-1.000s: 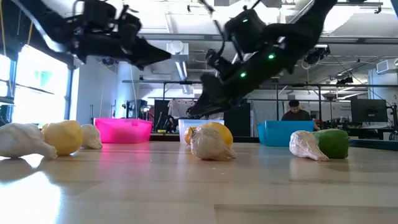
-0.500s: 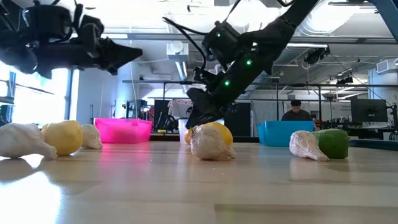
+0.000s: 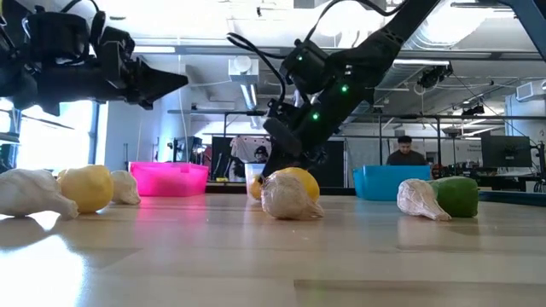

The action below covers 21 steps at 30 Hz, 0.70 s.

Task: Sort produce into baskets
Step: Put the lemon into the pink bin

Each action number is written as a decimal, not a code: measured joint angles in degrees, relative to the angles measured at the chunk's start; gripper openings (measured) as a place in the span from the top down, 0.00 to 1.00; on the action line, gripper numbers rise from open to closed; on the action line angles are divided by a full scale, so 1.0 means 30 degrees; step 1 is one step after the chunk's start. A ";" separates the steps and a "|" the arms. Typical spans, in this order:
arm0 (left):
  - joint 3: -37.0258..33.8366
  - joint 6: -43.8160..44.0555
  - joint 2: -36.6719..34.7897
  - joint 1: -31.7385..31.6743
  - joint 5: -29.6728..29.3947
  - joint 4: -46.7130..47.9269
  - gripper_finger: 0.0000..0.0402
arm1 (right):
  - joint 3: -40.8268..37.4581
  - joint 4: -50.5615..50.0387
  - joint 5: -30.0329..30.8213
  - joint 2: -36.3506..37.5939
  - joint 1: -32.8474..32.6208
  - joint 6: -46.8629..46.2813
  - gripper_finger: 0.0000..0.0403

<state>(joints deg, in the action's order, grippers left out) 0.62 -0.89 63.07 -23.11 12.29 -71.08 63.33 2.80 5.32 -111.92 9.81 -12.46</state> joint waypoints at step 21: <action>0.0007 0.0067 -0.3352 -0.1353 -0.0712 -0.0021 1.00 | 0.8703 0.5096 -0.0002 -0.4566 0.1072 0.0958 0.78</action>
<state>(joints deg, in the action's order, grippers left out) 0.64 -0.69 53.01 -27.17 10.16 -71.15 89.44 18.09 5.32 -125.62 13.02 -9.58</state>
